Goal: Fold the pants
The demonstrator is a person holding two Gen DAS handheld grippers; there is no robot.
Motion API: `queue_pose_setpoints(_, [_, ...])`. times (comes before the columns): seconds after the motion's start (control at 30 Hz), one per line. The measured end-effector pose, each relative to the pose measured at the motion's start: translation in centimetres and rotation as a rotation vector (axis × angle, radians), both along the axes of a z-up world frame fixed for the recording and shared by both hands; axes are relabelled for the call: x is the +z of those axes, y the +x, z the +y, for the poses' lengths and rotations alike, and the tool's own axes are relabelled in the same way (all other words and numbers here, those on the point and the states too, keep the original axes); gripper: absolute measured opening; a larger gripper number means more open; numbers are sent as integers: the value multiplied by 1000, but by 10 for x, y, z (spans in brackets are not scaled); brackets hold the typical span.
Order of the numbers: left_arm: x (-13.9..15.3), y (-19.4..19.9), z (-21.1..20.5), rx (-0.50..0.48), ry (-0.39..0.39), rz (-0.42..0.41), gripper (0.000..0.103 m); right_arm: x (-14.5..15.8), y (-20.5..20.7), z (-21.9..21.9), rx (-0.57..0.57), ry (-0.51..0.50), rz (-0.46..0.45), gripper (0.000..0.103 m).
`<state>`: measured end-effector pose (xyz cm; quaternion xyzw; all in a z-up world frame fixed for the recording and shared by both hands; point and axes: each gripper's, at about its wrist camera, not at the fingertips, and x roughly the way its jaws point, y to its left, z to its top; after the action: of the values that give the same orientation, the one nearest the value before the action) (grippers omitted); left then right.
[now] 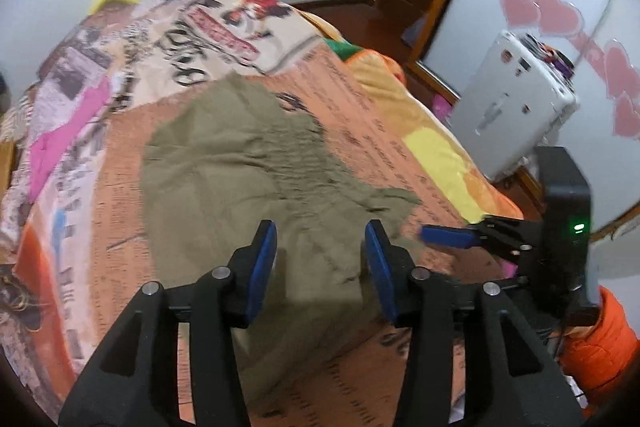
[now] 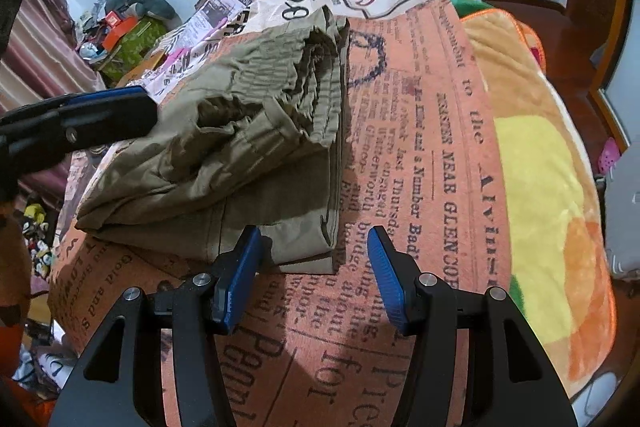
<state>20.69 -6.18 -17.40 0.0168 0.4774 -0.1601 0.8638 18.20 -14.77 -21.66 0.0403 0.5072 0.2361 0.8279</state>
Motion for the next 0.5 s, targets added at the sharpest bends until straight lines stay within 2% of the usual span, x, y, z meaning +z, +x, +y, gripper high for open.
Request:
queue_pose_setpoints(0.07, [-2, 0, 12, 39, 30, -15, 53, 8, 0, -2, -4, 2, -25, 51])
queue_pose_setpoints(0.13, [-8, 0, 23, 72, 68, -11, 54, 16, -1, -4, -12, 5, -62, 51])
queue_pose_setpoints(0.33, [-49, -7, 35, 83, 102, 84, 56, 46, -1, -3, -32, 16, -160, 51])
queue_pose_setpoints(0.5, [-53, -20, 24, 75, 143, 40, 61, 67, 4, 8, -19, 47, -219, 51])
